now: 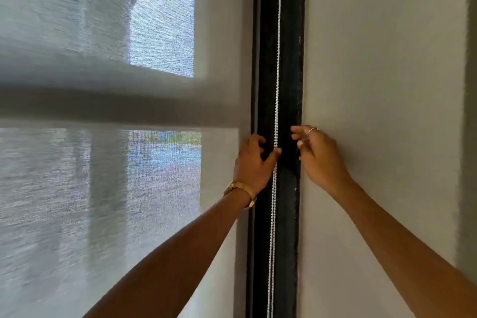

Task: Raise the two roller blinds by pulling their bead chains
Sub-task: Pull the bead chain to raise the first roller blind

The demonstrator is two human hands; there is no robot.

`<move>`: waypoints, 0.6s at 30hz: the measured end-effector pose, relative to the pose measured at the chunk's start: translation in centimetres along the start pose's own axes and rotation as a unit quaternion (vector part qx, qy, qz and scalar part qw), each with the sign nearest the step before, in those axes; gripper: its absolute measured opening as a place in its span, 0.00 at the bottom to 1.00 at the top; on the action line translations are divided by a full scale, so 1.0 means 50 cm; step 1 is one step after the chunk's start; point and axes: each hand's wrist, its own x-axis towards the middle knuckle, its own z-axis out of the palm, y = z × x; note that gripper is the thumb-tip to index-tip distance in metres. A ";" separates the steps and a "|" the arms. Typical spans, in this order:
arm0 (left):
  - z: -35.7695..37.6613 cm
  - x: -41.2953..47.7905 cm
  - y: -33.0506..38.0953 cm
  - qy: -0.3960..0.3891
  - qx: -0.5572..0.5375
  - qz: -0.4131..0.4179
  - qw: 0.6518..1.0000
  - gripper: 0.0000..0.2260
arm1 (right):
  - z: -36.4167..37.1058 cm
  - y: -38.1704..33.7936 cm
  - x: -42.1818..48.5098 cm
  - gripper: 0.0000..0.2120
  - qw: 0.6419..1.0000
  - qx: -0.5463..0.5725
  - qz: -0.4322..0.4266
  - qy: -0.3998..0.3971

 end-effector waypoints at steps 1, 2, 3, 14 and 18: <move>0.001 0.003 0.002 0.001 -0.031 -0.016 0.999 0.14 | 0.001 0.005 0.002 0.18 1.000 -0.005 0.002 0.000; 0.002 0.007 -0.001 -0.004 -0.047 -0.022 0.999 0.13 | 0.002 0.007 0.002 0.18 1.000 -0.006 -0.003 0.004; 0.005 0.007 -0.004 -0.011 -0.059 -0.012 0.998 0.11 | 0.005 0.015 0.000 0.18 1.000 -0.011 -0.010 0.008; -0.053 -0.059 -0.030 0.065 -0.225 -0.080 0.969 0.11 | 0.023 -0.020 0.015 0.14 1.000 0.023 0.006 0.014; -0.068 -0.082 -0.032 0.091 -0.153 -0.035 0.983 0.12 | 0.028 -0.059 0.058 0.14 0.994 0.098 0.041 -0.019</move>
